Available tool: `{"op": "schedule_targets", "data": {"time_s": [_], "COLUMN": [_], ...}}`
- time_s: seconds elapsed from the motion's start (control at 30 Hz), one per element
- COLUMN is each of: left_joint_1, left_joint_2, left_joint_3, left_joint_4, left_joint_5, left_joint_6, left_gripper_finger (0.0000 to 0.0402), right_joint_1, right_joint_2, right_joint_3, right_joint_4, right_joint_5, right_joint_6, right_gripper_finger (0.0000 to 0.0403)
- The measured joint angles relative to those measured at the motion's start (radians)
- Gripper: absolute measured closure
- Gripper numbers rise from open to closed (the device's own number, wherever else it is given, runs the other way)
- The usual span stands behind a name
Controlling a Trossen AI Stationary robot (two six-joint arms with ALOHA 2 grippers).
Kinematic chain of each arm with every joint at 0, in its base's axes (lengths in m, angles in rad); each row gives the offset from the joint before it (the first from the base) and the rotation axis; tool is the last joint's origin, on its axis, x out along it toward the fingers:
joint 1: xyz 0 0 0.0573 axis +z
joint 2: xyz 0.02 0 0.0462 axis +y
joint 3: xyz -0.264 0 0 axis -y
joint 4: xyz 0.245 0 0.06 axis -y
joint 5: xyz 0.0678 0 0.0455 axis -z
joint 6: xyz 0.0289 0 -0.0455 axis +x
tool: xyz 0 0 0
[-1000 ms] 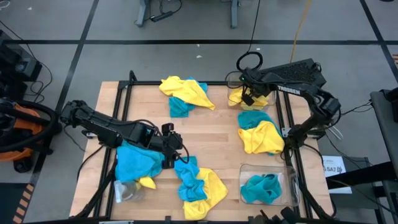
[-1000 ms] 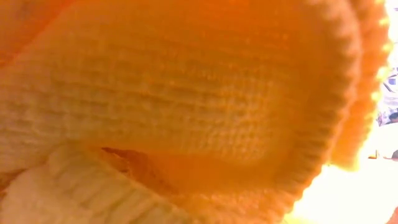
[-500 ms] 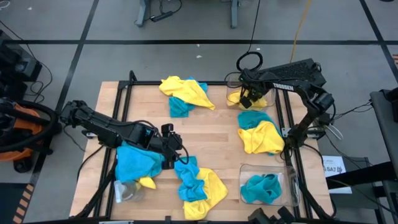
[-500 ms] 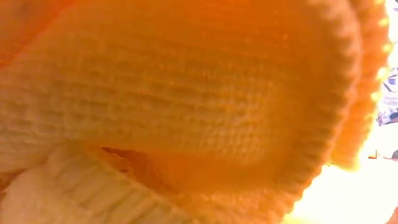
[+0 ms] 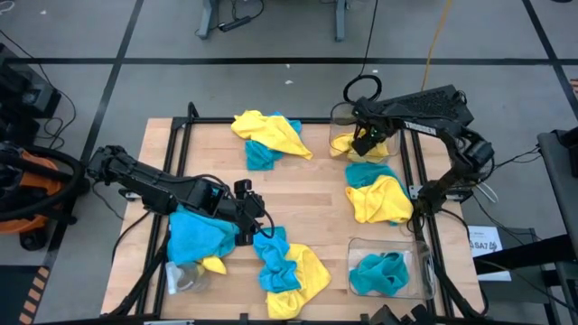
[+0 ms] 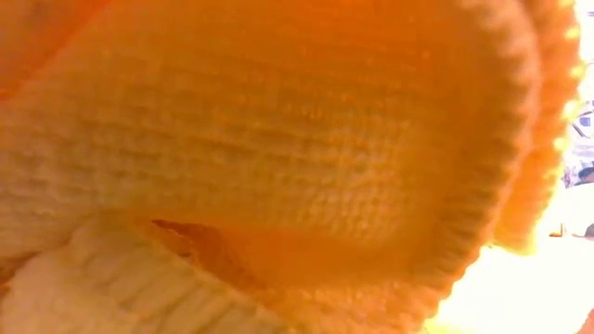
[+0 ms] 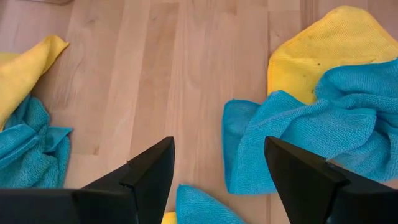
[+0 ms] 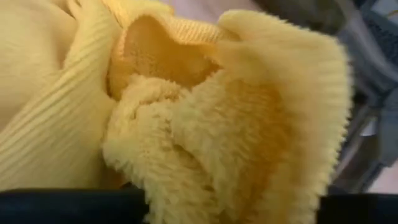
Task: Sort microfiber towel by color & place in baskets
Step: Put the yellow microfiber cloth into the top transparent bin
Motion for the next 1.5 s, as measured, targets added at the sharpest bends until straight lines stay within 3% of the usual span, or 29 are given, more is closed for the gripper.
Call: {"op": "schedule_targets", "data": {"time_s": [0.43,0.6,0.9,1.07,1.27,1.5], "left_joint_1": [0.0,0.0,0.0,0.0,0.0,0.002], "left_joint_2": [0.0,0.0,0.0,0.0,0.0,0.0], "left_joint_3": [0.0,0.0,0.0,0.0,0.0,0.0], "left_joint_4": [0.001,0.005,0.004,0.004,0.004,0.004], "left_joint_5": [-0.011,-0.012,-0.013,-0.013,-0.013,-0.019], "left_joint_6": [0.007,0.007,-0.001,0.0,0.002,0.009], "left_gripper_finger": [0.0146,0.0146,0.0146,0.0146,0.0146,0.0146], "right_joint_1": [0.0,0.0,0.0,0.005,0.005,0.005], "right_joint_2": [-0.263,-0.266,-0.253,-0.255,-0.255,-0.255], "right_joint_3": [0.002,0.002,0.002,0.002,0.002,-0.011], "right_joint_4": [-0.001,0.002,0.029,0.038,0.038,0.106], "right_joint_5": [-0.025,-0.029,-0.041,-0.088,-0.085,-0.141], "right_joint_6": [-0.02,-0.04,-0.036,-0.032,-0.036,-0.047], "right_gripper_finger": [0.024,0.0214,0.012,0.0105,0.0142,0.0296]}}
